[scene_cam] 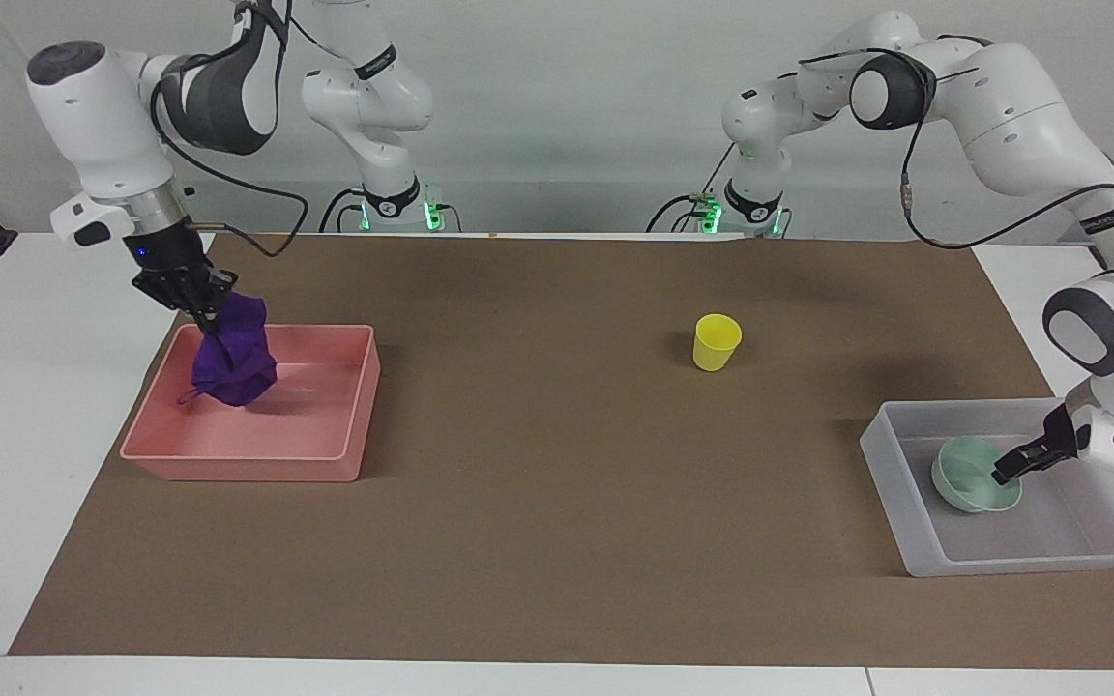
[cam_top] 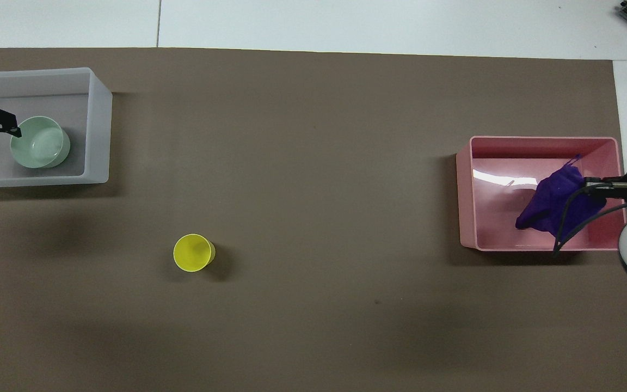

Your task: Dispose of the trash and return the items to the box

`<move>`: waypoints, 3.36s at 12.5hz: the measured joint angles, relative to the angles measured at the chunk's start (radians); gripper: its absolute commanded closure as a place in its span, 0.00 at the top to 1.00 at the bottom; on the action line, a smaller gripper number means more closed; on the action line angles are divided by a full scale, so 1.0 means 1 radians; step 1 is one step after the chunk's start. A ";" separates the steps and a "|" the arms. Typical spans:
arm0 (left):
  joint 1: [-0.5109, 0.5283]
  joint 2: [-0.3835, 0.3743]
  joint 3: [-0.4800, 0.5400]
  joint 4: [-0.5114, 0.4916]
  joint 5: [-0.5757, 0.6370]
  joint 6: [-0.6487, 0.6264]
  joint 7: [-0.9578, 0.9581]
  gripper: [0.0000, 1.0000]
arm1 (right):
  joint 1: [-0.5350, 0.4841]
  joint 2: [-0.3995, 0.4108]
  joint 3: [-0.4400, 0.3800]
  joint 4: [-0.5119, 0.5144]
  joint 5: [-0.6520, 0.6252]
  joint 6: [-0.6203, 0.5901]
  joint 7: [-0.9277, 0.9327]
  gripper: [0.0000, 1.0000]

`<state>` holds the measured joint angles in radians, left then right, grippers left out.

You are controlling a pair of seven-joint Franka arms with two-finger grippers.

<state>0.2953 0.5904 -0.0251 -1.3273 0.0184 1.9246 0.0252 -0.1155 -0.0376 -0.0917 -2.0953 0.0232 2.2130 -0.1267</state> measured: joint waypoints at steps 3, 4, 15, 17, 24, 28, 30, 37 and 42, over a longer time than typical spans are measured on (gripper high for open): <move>-0.004 -0.099 -0.006 0.002 0.000 -0.143 0.000 1.00 | 0.000 0.091 0.000 -0.042 0.000 0.098 0.000 0.00; -0.004 -0.137 -0.008 0.003 0.000 -0.201 0.000 1.00 | 0.000 0.118 0.001 -0.053 0.000 0.130 0.000 0.43; -0.253 -0.463 -0.069 -0.320 -0.188 -0.421 -0.059 1.00 | 0.159 0.118 0.015 0.047 -0.106 0.044 0.263 1.00; -0.329 -0.561 -0.072 -0.579 -0.192 -0.203 -0.075 1.00 | 0.166 0.079 0.018 0.131 -0.109 -0.118 0.276 1.00; -0.454 -0.646 -0.071 -0.979 -0.230 0.157 -0.085 0.48 | 0.133 -0.016 -0.006 0.441 -0.037 -0.604 0.186 1.00; -0.454 -0.623 -0.067 -0.984 -0.230 0.177 -0.089 0.00 | 0.125 -0.012 -0.012 0.516 -0.037 -0.682 0.104 1.00; -0.454 -0.608 -0.065 -0.984 -0.230 0.186 -0.091 0.00 | 0.121 -0.003 -0.013 0.516 -0.037 -0.682 0.098 1.00; -0.353 -0.608 -0.044 -0.759 -0.242 -0.022 -0.143 0.00 | 0.115 0.006 -0.002 0.515 -0.056 -0.669 0.097 1.00; -0.067 -0.570 -0.031 -0.453 -0.232 -0.167 -0.050 0.00 | 0.117 0.006 0.001 0.515 -0.049 -0.669 0.097 1.00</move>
<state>0.2287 0.0202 -0.0561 -1.7803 -0.2135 1.7577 -0.0245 0.0016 -0.0318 -0.0907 -1.5807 -0.0256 1.5441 -0.0300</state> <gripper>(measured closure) 0.960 0.000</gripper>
